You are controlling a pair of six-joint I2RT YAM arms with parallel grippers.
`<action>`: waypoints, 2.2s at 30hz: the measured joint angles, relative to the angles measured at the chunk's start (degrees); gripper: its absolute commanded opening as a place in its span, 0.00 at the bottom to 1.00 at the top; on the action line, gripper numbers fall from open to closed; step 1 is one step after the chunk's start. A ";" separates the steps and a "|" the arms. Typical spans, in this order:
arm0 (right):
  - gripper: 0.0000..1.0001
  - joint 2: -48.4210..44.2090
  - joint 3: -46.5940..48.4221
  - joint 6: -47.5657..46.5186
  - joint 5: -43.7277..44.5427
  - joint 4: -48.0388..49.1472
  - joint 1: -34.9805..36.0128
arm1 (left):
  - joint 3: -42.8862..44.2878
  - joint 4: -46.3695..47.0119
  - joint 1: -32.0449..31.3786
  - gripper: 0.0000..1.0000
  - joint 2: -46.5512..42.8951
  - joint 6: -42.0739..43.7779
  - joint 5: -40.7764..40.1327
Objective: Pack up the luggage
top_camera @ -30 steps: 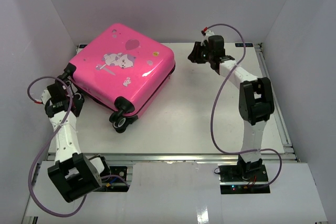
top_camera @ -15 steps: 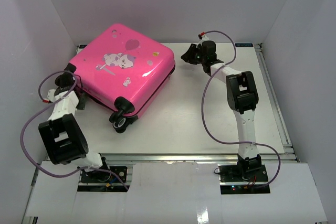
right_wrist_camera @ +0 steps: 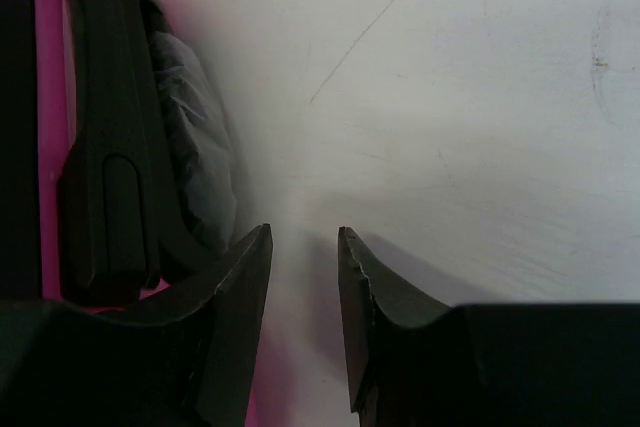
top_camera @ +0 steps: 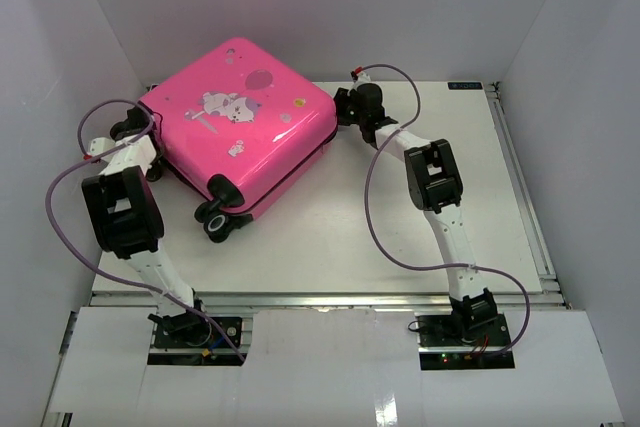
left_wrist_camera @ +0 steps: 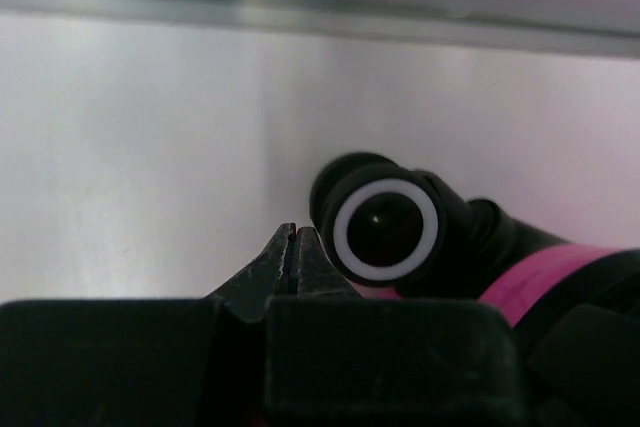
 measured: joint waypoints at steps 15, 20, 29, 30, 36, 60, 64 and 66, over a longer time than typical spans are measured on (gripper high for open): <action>0.42 -9.74 -15.91 -9.25 2.66 -1.22 -2.05 | -7.23 48.13 -5.65 0.00 5.75 25.42 5.78; 0.42 -23.28 -36.69 -13.68 2.48 1.52 -2.51 | -17.86 57.73 -10.31 0.00 -0.35 33.35 4.03; 0.43 -35.79 -54.74 -13.48 7.25 3.66 -5.75 | -26.28 61.87 -20.20 0.00 -7.03 42.52 4.11; 0.43 -37.21 -56.92 -13.03 7.26 4.31 -5.87 | -26.66 61.37 -20.95 0.00 -7.62 43.29 4.38; 0.44 -41.04 -61.55 -12.68 7.06 3.86 -5.91 | -26.02 49.75 -23.98 0.44 -12.00 46.99 1.67; 0.60 -44.25 -56.71 -17.09 4.20 -12.62 -7.65 | -1.39 -4.56 -31.72 0.86 -35.84 67.89 31.11; 0.62 -47.00 -56.85 -17.92 3.24 -12.73 -7.96 | -5.63 -8.69 -31.72 0.86 -37.82 70.97 30.79; 0.62 -48.91 -57.53 -18.36 2.70 -12.47 -8.06 | -8.19 -8.95 -31.81 0.88 -40.03 74.74 31.93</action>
